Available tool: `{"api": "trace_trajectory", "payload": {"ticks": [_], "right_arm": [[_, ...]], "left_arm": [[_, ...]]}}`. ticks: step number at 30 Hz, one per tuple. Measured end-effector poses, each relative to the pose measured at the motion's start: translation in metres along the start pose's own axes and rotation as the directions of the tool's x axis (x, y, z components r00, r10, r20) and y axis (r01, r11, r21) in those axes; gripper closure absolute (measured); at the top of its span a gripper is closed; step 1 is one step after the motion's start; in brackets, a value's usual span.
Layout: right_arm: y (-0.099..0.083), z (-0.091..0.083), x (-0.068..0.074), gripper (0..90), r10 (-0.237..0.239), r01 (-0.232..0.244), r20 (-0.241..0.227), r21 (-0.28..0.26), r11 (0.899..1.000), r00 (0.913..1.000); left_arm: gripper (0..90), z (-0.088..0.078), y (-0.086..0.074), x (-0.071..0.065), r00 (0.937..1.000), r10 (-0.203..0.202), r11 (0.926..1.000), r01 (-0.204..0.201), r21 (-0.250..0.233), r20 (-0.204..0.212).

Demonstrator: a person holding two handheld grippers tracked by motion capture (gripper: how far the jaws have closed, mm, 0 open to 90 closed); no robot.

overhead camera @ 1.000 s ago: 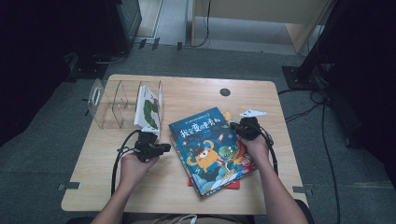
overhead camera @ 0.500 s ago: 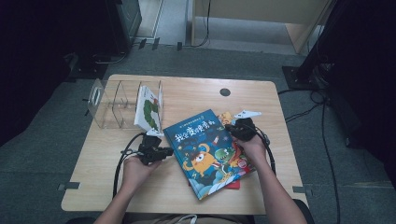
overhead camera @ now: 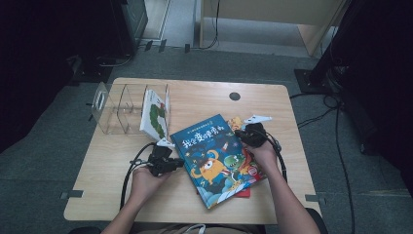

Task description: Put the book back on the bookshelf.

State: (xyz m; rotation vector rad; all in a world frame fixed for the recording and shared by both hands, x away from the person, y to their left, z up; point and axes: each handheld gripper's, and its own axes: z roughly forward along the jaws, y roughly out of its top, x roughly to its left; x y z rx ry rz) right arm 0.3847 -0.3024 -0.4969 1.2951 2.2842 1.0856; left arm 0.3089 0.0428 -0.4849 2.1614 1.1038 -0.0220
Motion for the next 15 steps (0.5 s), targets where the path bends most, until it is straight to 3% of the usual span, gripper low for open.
{"api": "trace_trajectory", "payload": {"ticks": [15], "right_arm": [[0.003,0.002,0.002,90.0,-0.003,0.003,0.021,0.003,1.000,0.9998]], "left_arm": [[86.1,0.002,-0.007,-0.016,0.9993,0.002,0.9999,-0.001,-0.016,0.036]]}}
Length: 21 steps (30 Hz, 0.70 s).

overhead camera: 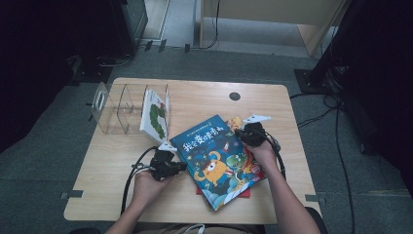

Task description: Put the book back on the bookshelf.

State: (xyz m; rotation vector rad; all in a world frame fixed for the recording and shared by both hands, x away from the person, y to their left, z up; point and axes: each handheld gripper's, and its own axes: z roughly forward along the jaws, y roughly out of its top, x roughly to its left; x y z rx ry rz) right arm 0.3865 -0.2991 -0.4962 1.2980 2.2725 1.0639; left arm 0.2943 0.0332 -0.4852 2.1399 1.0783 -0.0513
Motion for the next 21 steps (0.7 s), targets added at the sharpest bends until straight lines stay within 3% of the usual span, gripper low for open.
{"api": "trace_trajectory", "payload": {"ticks": [15,21], "right_arm": [[0.005,0.004,0.004,90.0,0.001,-0.002,0.034,0.007,1.000,0.9994],[0.005,0.005,0.005,90.0,-0.001,0.000,0.044,0.007,1.000,0.9990]], "left_arm": [[87.4,0.005,-0.004,-0.022,0.9983,0.053,0.9985,-0.054,0.010,0.023],[87.9,0.005,-0.003,-0.023,0.9990,0.040,0.9992,-0.040,-0.004,0.019]]}}
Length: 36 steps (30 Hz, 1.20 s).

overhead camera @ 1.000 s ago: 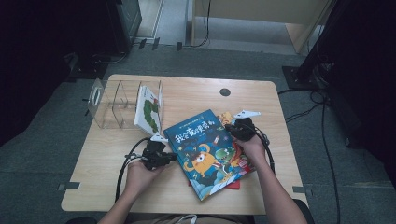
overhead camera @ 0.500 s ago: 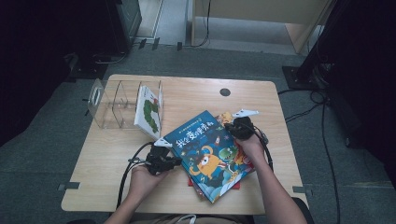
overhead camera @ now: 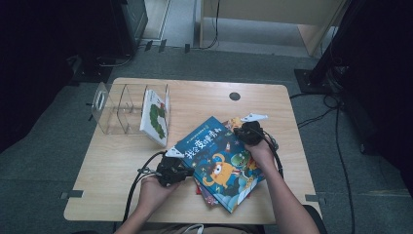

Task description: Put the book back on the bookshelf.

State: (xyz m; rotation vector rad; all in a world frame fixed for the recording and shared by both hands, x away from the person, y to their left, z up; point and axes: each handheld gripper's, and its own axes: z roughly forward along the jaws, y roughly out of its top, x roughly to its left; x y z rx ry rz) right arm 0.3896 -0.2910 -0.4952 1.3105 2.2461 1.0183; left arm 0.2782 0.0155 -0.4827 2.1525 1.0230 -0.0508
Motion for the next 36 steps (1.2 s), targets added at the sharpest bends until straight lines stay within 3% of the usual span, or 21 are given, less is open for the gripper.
{"api": "trace_trajectory", "payload": {"ticks": [4,8,12,15,20,24,26,31,34,36], "right_arm": [[0.001,0.001,0.002,90.0,-0.004,0.004,0.018,-0.002,1.000,0.9998],[0.001,0.001,0.000,90.0,-0.001,0.001,0.003,0.000,1.000,1.0000],[0.000,-0.003,-0.002,89.7,0.005,-0.006,-0.009,-0.010,1.000,0.9999],[-0.002,-0.010,-0.001,78.9,0.017,-0.018,-0.034,-0.032,0.999,0.9993],[-0.008,-0.019,0.004,66.5,0.015,-0.017,-0.071,-0.034,0.999,0.9974],[-0.014,-0.024,0.010,52.9,-0.011,0.009,-0.053,-0.037,0.999,0.9985],[-0.015,-0.025,0.010,49.6,0.006,-0.007,-0.065,-0.015,1.000,0.9978],[-0.021,-0.034,0.012,49.6,0.027,-0.028,-0.069,-0.020,0.999,0.9972],[-0.024,-0.038,0.012,49.9,0.034,-0.036,-0.072,-0.029,0.999,0.9968],[-0.026,-0.042,0.014,50.2,0.030,-0.032,-0.070,-0.038,0.999,0.9971]], "left_arm": [[86.5,-0.001,0.002,0.003,0.9996,-0.016,0.9999,0.016,-0.005,0.024],[80.4,-0.005,0.008,0.008,0.9997,0.001,0.9997,-0.002,-0.023,-0.026],[70.7,-0.014,0.015,0.020,0.9997,-0.012,0.9992,0.012,-0.039,-0.022],[58.5,-0.018,0.020,0.029,0.9998,-0.019,0.9983,0.018,-0.056,-0.007],[46.7,-0.019,0.028,0.037,0.9999,0.005,0.9978,-0.006,-0.066,-0.012],[38.8,-0.015,0.033,0.042,0.9999,0.003,0.9990,-0.002,-0.045,0.011],[38.0,-0.013,0.035,0.044,0.9999,0.011,0.9991,-0.011,-0.041,0.001],[37.0,-0.008,0.040,0.050,0.9997,-0.005,0.9996,0.005,-0.026,0.025],[42.6,-0.007,0.042,0.051,0.9995,0.003,1.0000,-0.003,-0.009,0.031],[43.8,-0.005,0.045,0.052,0.9989,0.045,0.9990,-0.045,0.005,0.013]]}}
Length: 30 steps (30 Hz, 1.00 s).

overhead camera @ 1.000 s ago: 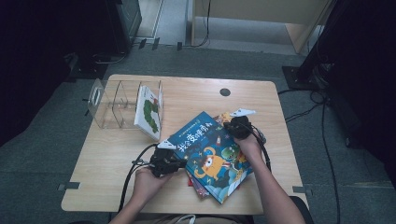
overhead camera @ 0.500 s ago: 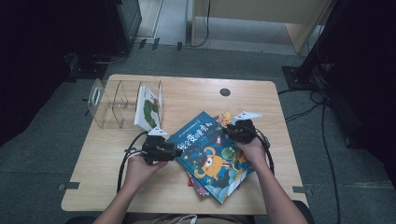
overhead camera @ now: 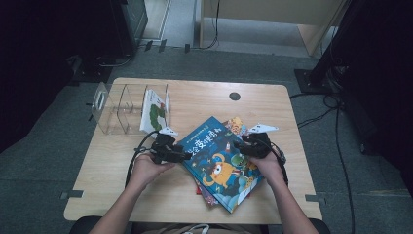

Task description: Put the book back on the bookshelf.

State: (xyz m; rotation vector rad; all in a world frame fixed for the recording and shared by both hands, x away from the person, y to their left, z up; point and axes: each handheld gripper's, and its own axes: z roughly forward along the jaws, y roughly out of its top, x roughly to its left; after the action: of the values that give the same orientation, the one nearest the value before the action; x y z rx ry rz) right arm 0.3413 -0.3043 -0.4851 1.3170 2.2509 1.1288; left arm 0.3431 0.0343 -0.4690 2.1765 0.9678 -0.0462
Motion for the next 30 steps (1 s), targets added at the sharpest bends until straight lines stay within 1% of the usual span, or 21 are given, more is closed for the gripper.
{"api": "trace_trajectory", "payload": {"ticks": [1,3,4,6,7,9,11,12,13,14,15,16,18,20,23,24,25,27,28,30], "right_arm": [[-0.001,-0.002,0.001,50.2,0.005,-0.005,0.002,0.004,1.000,1.0000],[-0.003,-0.004,0.002,50.2,0.000,0.000,0.001,-0.001,1.000,1.0000],[-0.004,-0.005,0.003,50.2,0.001,-0.001,-0.001,-0.002,1.000,1.0000],[-0.006,-0.007,0.005,50.3,-0.001,0.001,-0.002,-0.008,1.000,1.0000],[-0.007,-0.009,0.005,50.7,-0.001,0.001,-0.002,-0.007,1.000,1.0000],[-0.010,-0.012,0.007,51.5,0.001,-0.001,0.000,-0.011,1.000,1.0000],[-0.012,-0.015,0.008,51.9,0.005,-0.005,0.002,-0.015,1.000,1.0000],[-0.013,-0.017,0.008,52.3,0.005,-0.005,0.002,-0.015,1.000,1.0000],[-0.014,-0.019,0.008,52.8,0.007,-0.007,0.006,-0.015,1.000,1.0000],[-0.014,-0.019,0.008,52.8,0.007,-0.007,0.006,-0.015,1.000,1.0000],[-0.017,-0.021,0.008,54.0,0.010,-0.010,0.010,-0.017,1.000,0.9999],[-0.018,-0.023,0.008,54.8,0.017,-0.017,0.010,-0.015,1.000,0.9998],[-0.020,-0.025,0.007,56.4,0.021,-0.020,0.012,-0.014,1.000,0.9997],[-0.023,-0.028,0.006,59.5,0.025,-0.025,0.013,-0.013,1.000,0.9996],[-0.027,-0.032,0.006,62.2,0.033,-0.033,0.020,-0.013,0.999,0.9992],[-0.029,-0.033,0.006,63.9,0.038,-0.038,0.022,-0.015,0.999,0.9990],[-0.031,-0.035,0.005,65.2,0.038,-0.038,0.027,-0.014,0.999,0.9989],[-0.035,-0.039,0.005,69.5,0.037,-0.037,0.040,-0.009,0.999,0.9985],[-0.036,-0.041,0.006,71.6,0.037,-0.037,0.044,-0.005,0.999,0.9983],[-0.040,-0.045,0.006,76.9,0.036,-0.036,0.053,-0.003,0.999,0.9980]], "left_arm": [[42.9,0.001,0.001,0.000,1.0000,0.003,1.0000,-0.003,0.004,-0.006],[43.0,0.002,0.003,0.001,0.9999,0.012,0.9999,-0.012,-0.004,0.000],[43.1,0.002,0.004,0.001,0.9999,0.016,0.9998,-0.016,-0.008,-0.003],[42.7,0.003,0.006,0.003,0.9998,0.022,0.9997,-0.022,-0.006,0.004],[42.2,0.004,0.007,0.004,0.9998,0.017,0.9998,-0.017,-0.004,0.002],[42.7,0.005,0.010,0.006,0.9997,0.023,0.9997,-0.023,0.006,-0.010],[48.1,0.004,0.012,0.006,0.9991,0.035,0.9994,-0.035,0.002,-0.025],[47.7,0.004,0.013,0.006,0.9983,0.036,0.9993,-0.036,0.004,-0.047],[49.2,0.003,0.015,0.006,0.9980,0.029,0.9996,-0.029,-0.001,-0.056],[53.6,0.003,0.015,0.006,0.9980,0.029,0.9996,-0.029,-0.001,-0.056],[54.2,0.003,0.016,0.007,0.9986,0.030,0.9996,-0.030,0.001,-0.045],[57.7,0.004,0.018,0.006,0.9973,0.042,0.9990,-0.042,0.015,-0.060],[61.3,0.006,0.019,0.004,0.9942,0.073,0.9971,-0.072,0.024,-0.078],[66.7,0.006,0.021,0.004,0.9935,0.080,0.9967,-0.078,0.022,-0.082],[74.0,0.007,0.023,0.008,0.9958,0.067,0.9977,-0.066,0.013,-0.062],[75.4,0.007,0.024,0.009,0.9961,0.062,0.9980,-0.061,0.016,-0.063],[78.2,0.008,0.024,0.012,0.9977,0.047,0.9988,-0.046,0.016,-0.048],[82.7,0.008,0.024,0.017,0.9988,0.028,0.9995,-0.027,0.014,-0.041],[85.2,0.008,0.024,0.020,0.9994,0.018,0.9997,-0.018,0.014,-0.030],[87.6,0.008,0.026,0.024,0.9995,0.014,0.9997,-0.014,0.019,-0.030]]}}
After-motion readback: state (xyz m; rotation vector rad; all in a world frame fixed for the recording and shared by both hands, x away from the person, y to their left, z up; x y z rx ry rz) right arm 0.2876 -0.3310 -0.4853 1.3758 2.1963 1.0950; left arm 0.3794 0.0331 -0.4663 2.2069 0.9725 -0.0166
